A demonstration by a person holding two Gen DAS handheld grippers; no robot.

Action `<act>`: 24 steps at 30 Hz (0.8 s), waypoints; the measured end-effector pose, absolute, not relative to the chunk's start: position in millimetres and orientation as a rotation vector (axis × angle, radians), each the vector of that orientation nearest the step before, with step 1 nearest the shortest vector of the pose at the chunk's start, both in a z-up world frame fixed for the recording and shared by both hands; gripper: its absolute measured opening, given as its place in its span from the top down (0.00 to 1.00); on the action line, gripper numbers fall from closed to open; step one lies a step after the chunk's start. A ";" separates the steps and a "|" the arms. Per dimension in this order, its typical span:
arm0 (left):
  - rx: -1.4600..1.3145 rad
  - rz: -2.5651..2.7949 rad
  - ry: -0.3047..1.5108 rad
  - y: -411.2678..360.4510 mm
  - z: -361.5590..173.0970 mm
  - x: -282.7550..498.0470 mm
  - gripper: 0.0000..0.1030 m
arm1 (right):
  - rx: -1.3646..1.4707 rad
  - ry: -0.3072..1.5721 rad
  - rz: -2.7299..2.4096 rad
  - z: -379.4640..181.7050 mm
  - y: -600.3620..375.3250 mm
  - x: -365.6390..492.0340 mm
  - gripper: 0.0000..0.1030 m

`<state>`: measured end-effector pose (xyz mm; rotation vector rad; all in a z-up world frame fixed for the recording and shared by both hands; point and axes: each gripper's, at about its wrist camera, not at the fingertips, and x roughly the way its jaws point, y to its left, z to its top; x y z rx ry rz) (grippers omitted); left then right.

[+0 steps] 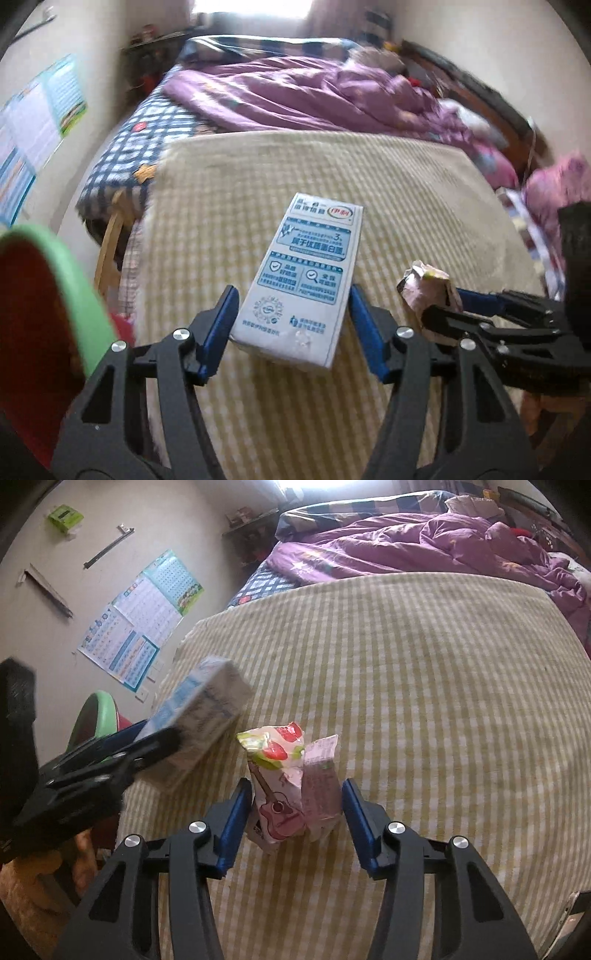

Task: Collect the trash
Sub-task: 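Grasp the white milk carton with the left gripper while the right gripper grasps the pink juice box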

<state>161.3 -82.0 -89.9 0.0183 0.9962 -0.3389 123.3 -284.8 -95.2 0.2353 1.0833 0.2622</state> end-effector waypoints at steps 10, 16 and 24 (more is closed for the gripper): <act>-0.136 -0.252 0.877 -39.9 -47.1 116.1 0.47 | 0.137 0.961 0.304 -53.9 -256.8 100.4 0.54; -0.177 -0.237 0.839 -24.0 -34.6 96.7 0.48 | 0.117 0.908 0.351 -31.2 -235.5 89.1 0.54; -0.194 -0.211 0.803 -4.6 -26.2 77.7 0.48 | 0.101 0.883 0.388 -19.6 -213.7 75.8 0.54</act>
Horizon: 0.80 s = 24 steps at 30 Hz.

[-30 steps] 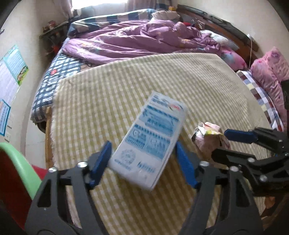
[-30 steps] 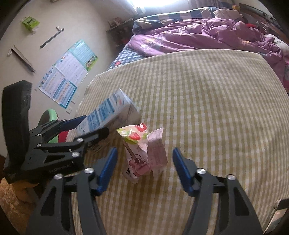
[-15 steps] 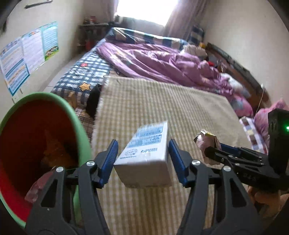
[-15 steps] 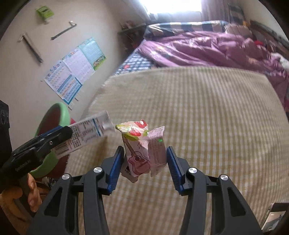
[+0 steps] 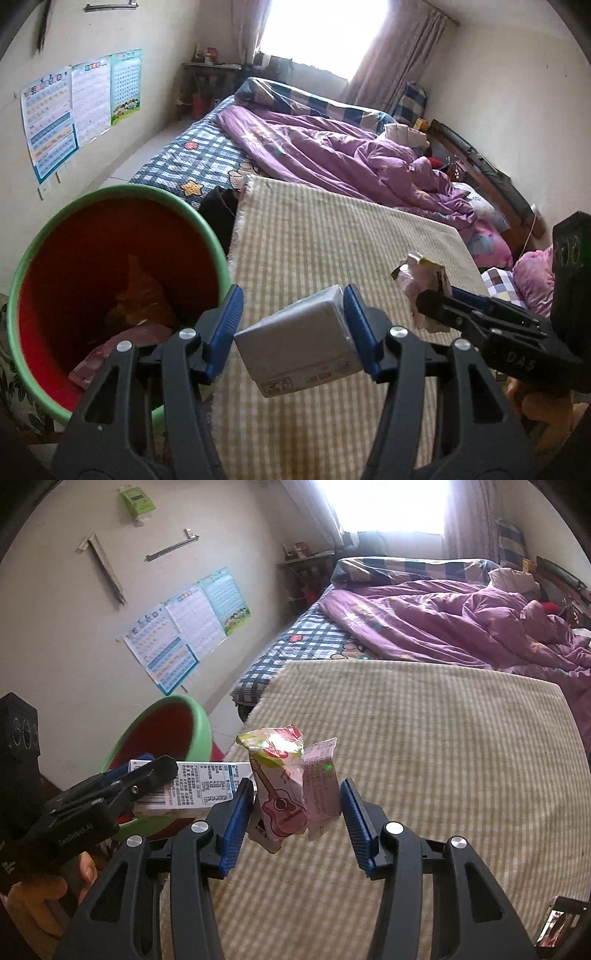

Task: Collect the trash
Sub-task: 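Carry the milk carton and juice box over the bucket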

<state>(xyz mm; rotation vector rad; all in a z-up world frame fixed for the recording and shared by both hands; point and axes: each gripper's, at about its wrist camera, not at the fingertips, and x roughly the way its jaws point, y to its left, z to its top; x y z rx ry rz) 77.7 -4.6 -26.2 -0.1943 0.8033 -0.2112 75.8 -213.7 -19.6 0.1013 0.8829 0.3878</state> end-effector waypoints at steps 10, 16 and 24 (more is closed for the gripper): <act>-0.190 -0.192 0.769 6.8 -17.0 66.7 0.48 | 0.106 0.877 0.414 -16.7 -196.2 69.7 0.54; -0.191 -0.184 0.748 13.1 -12.4 60.9 0.48 | 0.104 0.872 0.426 -15.8 -187.6 66.3 0.54; -0.200 -0.164 0.718 24.6 -2.7 56.8 0.48 | 0.098 0.865 0.440 -14.2 -178.4 66.6 0.54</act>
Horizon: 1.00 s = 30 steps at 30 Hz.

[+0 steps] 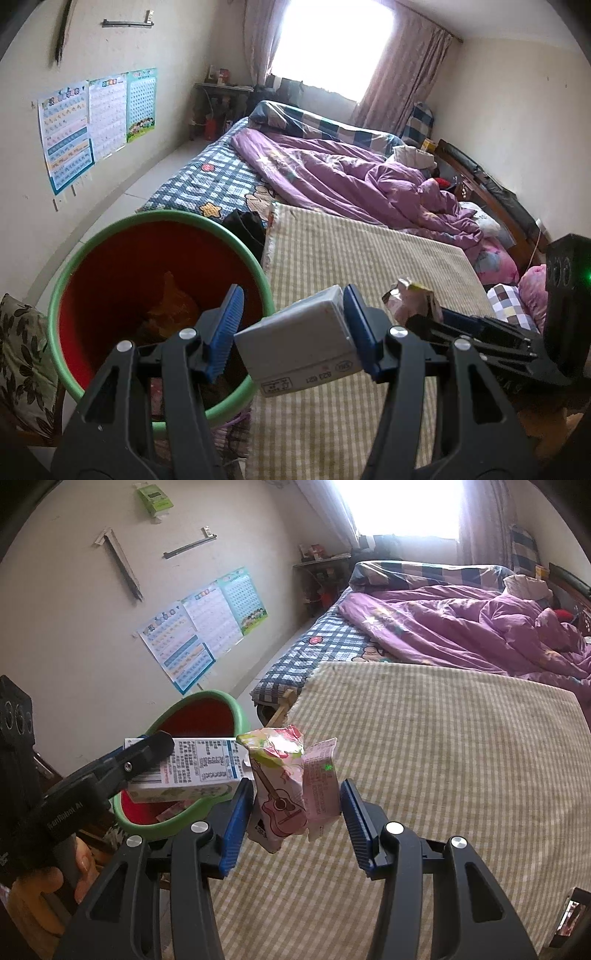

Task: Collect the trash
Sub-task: 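Carry the milk carton and juice box over the bucket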

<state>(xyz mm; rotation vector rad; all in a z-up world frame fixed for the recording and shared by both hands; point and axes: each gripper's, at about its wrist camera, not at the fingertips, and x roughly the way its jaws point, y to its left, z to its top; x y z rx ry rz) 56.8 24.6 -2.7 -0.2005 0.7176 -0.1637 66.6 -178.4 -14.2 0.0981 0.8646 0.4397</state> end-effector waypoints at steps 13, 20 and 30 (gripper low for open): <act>-0.221 -0.095 0.682 53.5 2.2 54.3 0.48 | 0.064 0.850 0.478 -11.1 -159.7 68.2 0.54; -0.226 -0.072 0.659 65.7 7.0 52.6 0.48 | 0.062 0.853 0.493 -12.4 -150.8 70.0 0.54; -0.240 0.001 0.673 97.0 1.4 52.6 0.48 | 0.038 0.847 0.518 -9.6 -131.9 72.0 0.54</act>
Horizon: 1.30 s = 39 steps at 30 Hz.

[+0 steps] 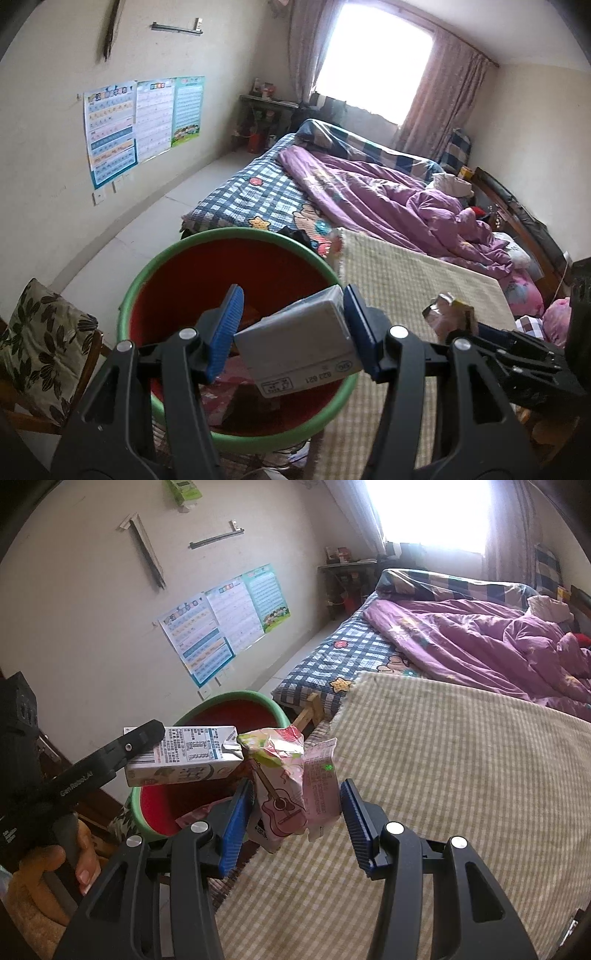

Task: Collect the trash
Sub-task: 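Carry the milk carton and juice box over the bucket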

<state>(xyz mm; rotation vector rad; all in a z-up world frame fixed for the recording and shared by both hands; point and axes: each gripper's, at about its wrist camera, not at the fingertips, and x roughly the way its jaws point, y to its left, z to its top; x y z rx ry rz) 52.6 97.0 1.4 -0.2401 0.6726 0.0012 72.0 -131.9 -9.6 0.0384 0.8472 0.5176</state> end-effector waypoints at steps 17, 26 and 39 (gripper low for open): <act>-0.245 0.005 0.708 116.8 -9.8 57.9 0.48 | 0.001 0.857 0.554 -14.4 -93.8 81.6 0.53; -0.244 0.021 0.734 119.6 -15.8 63.6 0.48 | -0.021 0.859 0.575 -15.3 -77.7 90.9 0.53; -0.246 0.048 0.764 127.5 -25.2 67.0 0.47 | -0.057 0.856 0.622 -18.5 -51.5 101.4 0.53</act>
